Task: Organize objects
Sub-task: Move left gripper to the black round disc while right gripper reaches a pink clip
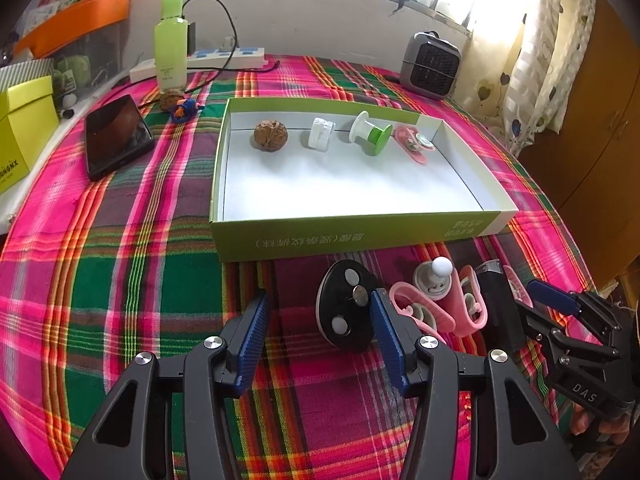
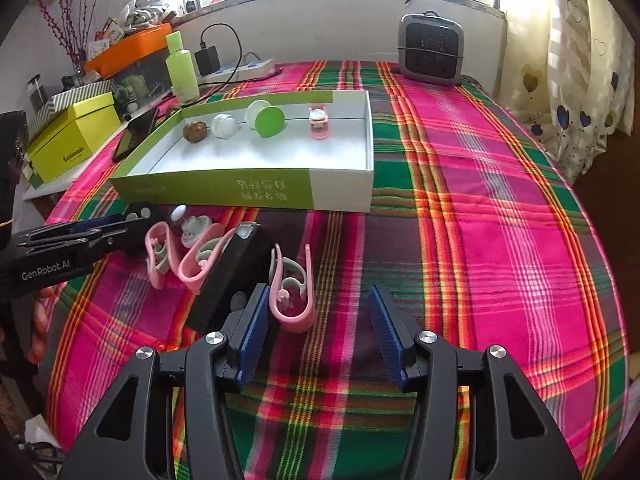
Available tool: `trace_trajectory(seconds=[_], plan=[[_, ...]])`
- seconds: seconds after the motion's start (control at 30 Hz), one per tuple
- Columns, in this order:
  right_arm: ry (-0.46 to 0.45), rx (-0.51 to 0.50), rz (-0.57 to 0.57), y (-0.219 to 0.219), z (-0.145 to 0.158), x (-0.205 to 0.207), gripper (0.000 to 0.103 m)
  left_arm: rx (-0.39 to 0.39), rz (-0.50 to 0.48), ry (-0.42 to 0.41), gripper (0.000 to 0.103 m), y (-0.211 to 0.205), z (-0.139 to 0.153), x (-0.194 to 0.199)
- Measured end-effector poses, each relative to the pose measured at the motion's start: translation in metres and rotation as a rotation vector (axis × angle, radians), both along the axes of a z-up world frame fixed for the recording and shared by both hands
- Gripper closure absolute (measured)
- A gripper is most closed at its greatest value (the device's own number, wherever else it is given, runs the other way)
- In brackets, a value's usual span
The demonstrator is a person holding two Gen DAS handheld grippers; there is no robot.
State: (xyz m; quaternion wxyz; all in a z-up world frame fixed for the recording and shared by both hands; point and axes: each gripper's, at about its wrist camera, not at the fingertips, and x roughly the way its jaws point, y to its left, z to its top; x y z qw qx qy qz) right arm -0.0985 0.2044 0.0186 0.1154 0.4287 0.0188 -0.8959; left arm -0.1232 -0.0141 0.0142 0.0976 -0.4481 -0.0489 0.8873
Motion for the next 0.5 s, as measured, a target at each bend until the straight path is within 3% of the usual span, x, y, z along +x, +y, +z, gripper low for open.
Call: trace_trajectory(seconds=[0.3,0.5], plan=[[0.007,0.092,0.050,-0.012,-0.001,-0.009,0.052,-0.019,0.001,0.003,0.053,0.003,-0.001,-0.006],[0.001,0.069,0.048,-0.006,-0.002,-0.014,0.052,-0.022,0.010,0.002,0.053,0.003,-0.001,-0.013]])
